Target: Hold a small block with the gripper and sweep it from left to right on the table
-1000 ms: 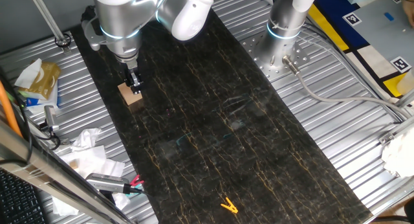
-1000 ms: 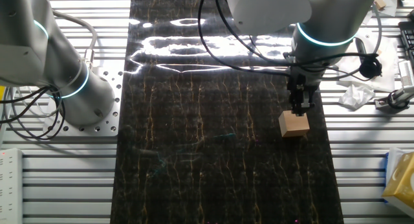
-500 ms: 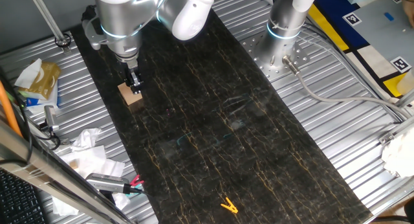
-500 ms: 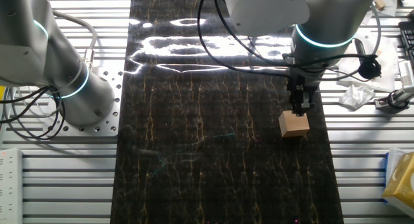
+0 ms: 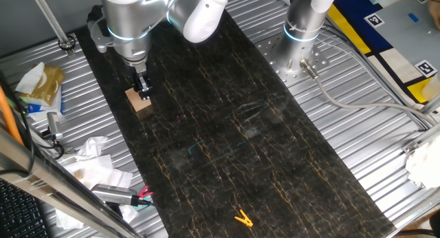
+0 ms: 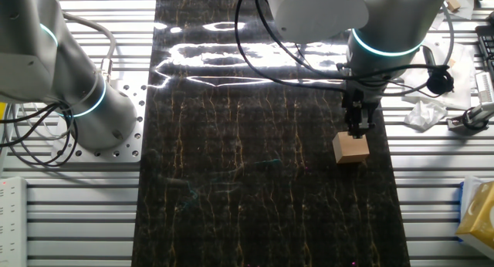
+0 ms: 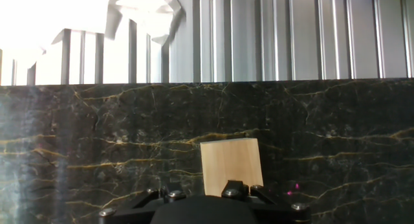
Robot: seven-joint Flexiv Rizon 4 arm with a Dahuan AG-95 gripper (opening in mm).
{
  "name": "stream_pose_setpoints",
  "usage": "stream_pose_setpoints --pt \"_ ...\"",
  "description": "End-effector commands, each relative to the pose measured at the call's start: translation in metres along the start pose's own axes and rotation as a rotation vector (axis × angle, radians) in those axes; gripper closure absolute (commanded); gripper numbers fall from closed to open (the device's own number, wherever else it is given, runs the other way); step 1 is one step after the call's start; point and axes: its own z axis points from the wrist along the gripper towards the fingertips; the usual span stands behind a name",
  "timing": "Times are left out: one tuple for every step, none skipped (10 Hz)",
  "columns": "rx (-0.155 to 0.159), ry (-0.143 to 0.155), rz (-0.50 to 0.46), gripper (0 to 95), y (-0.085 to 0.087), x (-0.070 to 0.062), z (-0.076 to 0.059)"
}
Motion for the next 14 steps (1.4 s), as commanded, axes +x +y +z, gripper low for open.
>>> stream_pose_setpoints --pt "-0.002 0.001 0.005 57.0 0.0 0.0001 -0.0001" --pt "-0.003 0.001 0.01 57.0 0.0 0.0001 -0.0001" --pt "-0.003 0.001 0.013 57.0 0.0 0.0001 -0.0001" --pt "-0.004 0.0 0.014 57.0 0.0 0.0001 -0.0001" --pt "-0.005 -0.002 0.013 57.0 0.0 0.0001 -0.0001" --pt "-0.005 -0.004 0.01 38.0 0.0 0.0001 -0.0001" --pt "-0.007 -0.005 0.01 38.0 0.0 0.0001 -0.0001" --pt "-0.009 -0.004 0.011 38.0 0.0 0.0001 -0.0001" --pt "-0.009 -0.004 0.01 38.0 0.0 0.0001 -0.0001" --pt "-0.01 -0.004 0.009 38.0 0.0 0.0001 -0.0001" --pt "-0.013 -0.005 0.011 38.0 0.0 0.0001 -0.0001" --pt "-0.014 -0.005 0.012 38.0 0.0 0.0001 -0.0001" --pt "-0.016 -0.005 0.014 38.0 0.0 0.0001 -0.0001" --pt "-0.015 -0.004 0.014 38.0 0.0 0.0001 -0.0001"
